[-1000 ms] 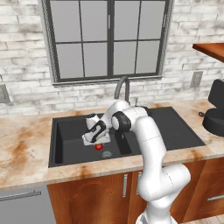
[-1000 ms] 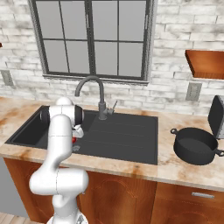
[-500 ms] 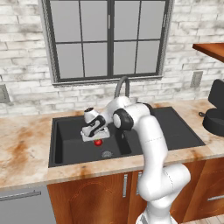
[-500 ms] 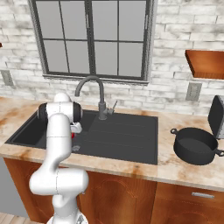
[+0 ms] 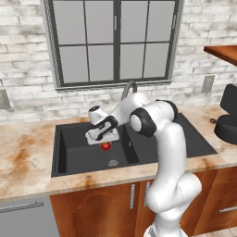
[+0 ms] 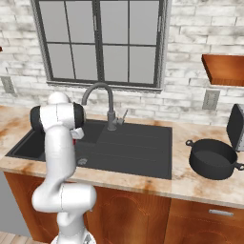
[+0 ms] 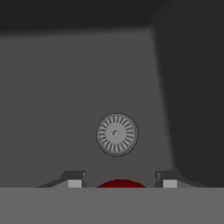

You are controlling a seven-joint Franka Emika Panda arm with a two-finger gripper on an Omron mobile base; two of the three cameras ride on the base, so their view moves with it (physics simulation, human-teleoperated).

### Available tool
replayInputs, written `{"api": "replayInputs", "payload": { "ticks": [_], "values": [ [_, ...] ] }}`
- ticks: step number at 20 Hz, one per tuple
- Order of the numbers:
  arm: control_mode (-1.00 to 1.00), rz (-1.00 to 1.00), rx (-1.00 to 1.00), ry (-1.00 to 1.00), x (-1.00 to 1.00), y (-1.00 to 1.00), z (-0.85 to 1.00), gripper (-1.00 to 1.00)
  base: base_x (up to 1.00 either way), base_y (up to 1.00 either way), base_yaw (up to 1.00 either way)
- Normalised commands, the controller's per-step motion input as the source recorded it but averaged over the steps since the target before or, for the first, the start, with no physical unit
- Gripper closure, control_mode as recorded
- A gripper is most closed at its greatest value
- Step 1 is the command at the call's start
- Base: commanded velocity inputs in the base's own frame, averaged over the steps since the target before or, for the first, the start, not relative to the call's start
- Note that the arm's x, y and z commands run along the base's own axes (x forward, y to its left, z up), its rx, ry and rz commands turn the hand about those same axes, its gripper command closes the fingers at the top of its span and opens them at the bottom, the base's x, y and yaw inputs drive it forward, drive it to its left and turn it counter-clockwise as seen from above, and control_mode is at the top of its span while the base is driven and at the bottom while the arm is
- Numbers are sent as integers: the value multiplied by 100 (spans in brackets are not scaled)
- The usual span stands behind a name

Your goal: Dump the tomato from the pot into the sink. Then turn on the water and wash the tomato. Then turn off the water and put the tomato back in the pot.

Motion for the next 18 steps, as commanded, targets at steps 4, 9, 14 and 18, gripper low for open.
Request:
{"api": "replayInputs", "payload": {
  "ticks": [4, 9, 14, 18],
  "values": [
    [-100, 0, 0, -6, -42, -18, 96, 100, 0, 0, 0],
    [-100, 0, 0, 0, -26, -37, 100, 100, 0, 0, 0],
    [-100, 0, -2, -1, -31, -58, 84, 100, 0, 0, 0],
    [-100, -3, -1, -1, 1, -79, 56, 100, 0, 0, 0]
  ]
}}
